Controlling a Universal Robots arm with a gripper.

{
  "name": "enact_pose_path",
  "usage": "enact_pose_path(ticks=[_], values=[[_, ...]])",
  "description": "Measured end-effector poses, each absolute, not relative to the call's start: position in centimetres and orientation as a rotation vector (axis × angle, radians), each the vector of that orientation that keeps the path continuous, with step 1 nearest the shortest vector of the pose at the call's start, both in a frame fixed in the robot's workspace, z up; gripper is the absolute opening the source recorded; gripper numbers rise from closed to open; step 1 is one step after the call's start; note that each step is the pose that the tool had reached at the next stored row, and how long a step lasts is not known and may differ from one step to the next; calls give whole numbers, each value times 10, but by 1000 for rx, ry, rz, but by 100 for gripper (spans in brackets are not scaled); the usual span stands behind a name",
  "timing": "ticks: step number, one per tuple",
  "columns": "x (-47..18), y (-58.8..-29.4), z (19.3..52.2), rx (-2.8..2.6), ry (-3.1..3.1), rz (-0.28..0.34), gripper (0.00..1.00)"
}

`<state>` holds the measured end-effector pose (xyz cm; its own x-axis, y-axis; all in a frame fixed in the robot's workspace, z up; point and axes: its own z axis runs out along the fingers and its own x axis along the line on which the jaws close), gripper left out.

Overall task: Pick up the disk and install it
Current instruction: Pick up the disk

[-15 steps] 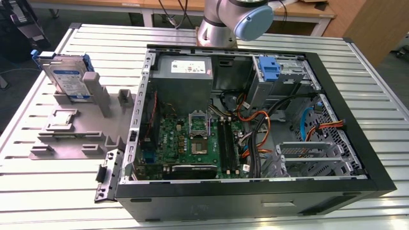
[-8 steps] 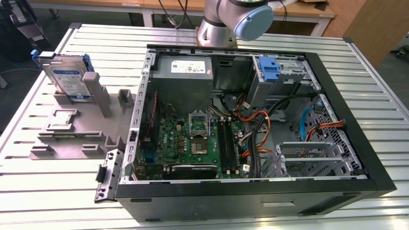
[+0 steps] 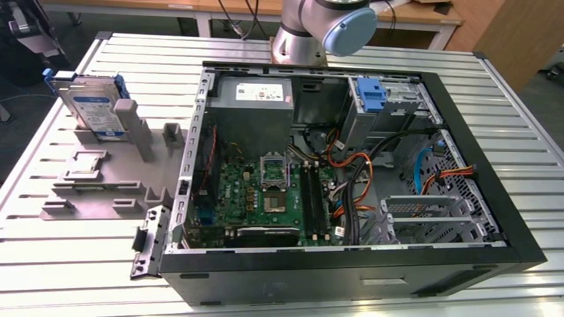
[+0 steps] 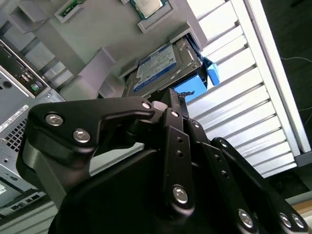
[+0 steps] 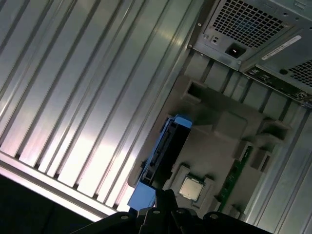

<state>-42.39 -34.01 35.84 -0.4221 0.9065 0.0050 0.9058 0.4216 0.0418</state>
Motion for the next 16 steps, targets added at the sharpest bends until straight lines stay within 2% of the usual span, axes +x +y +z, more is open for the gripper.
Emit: enact_pose_path(ticks=[16], values=[[-424,-339,358,1791,2555,56,10]])
